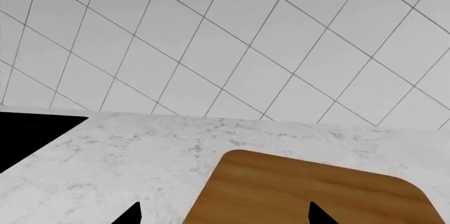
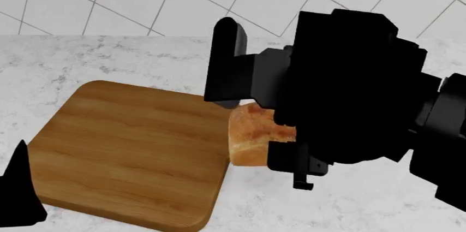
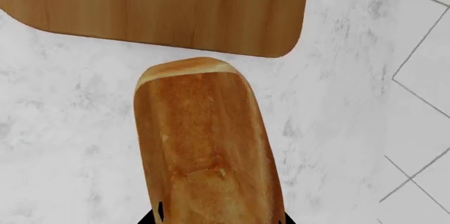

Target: Place the bread and cheese on the cutting board.

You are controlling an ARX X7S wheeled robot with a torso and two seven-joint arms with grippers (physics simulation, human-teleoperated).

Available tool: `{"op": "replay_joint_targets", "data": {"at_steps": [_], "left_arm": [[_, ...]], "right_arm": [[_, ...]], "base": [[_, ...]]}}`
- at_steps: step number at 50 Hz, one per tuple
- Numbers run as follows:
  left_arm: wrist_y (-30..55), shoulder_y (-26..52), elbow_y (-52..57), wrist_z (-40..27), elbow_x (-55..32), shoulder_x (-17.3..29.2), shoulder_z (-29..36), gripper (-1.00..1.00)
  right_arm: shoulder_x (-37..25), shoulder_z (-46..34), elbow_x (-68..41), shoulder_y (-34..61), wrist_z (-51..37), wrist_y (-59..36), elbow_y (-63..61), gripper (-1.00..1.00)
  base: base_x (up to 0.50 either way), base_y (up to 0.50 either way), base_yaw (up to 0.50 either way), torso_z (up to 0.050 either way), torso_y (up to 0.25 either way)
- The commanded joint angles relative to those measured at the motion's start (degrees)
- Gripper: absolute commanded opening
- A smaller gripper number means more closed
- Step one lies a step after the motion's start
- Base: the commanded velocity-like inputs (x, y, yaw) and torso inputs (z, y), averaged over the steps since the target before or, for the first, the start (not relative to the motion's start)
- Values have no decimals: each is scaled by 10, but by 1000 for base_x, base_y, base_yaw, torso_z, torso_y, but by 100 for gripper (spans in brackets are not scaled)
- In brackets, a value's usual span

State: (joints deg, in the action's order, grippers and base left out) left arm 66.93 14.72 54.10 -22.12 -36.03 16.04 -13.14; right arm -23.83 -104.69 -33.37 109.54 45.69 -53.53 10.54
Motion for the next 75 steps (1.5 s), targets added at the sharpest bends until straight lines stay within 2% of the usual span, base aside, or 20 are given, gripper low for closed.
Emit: {"op": "replay_joint_targets", "data": {"at_steps": [1,7,8,14,15,20,35,45,60,61,75], "left_arm": [[0,0,-1,-6,-6,4,-1,100],[8,2,4,-10,-18,4,-14,100],[-1,0,-2,-9,-11,5,-4,100],[-6,-2,-6,-9,-13,7,-6,100],[-4,-1,-4,-9,-16,8,-8,100],[-20,-10,-9,-7,-7,14,-6,100],[-5,-4,3,-15,-35,18,-31,100],[7,2,9,-22,-56,21,-51,100],[-19,-9,-5,-19,-47,29,-38,100],[-20,-9,-5,-19,-46,31,-37,100],[-18,-8,-2,-27,-57,32,-32,100]], "right_arm": [[-17,65,-45,86,12,-61,-46,-100],[70,124,-62,30,-31,-77,109,-100],[96,140,-65,12,-37,-66,157,-100],[230,112,-12,-37,44,65,405,-100],[238,114,1,-44,48,75,424,-100],[238,166,43,-72,43,40,402,-100],[238,169,15,-126,27,34,378,-100],[238,166,46,-151,40,23,358,-100],[238,168,36,-148,25,30,360,-100],[238,170,27,-147,12,19,361,100],[238,168,37,-108,33,49,369,100]], "base": [[0,0,0,0,0],[0,0,0,0,0],[0,0,0,0,0],[0,0,0,0,0],[0,0,0,0,0],[0,0,0,0,0],[0,0,0,0,0],[0,0,0,0,0],[1,0,0,0,0],[0,0,0,0,0],[0,0,0,0,0]]}}
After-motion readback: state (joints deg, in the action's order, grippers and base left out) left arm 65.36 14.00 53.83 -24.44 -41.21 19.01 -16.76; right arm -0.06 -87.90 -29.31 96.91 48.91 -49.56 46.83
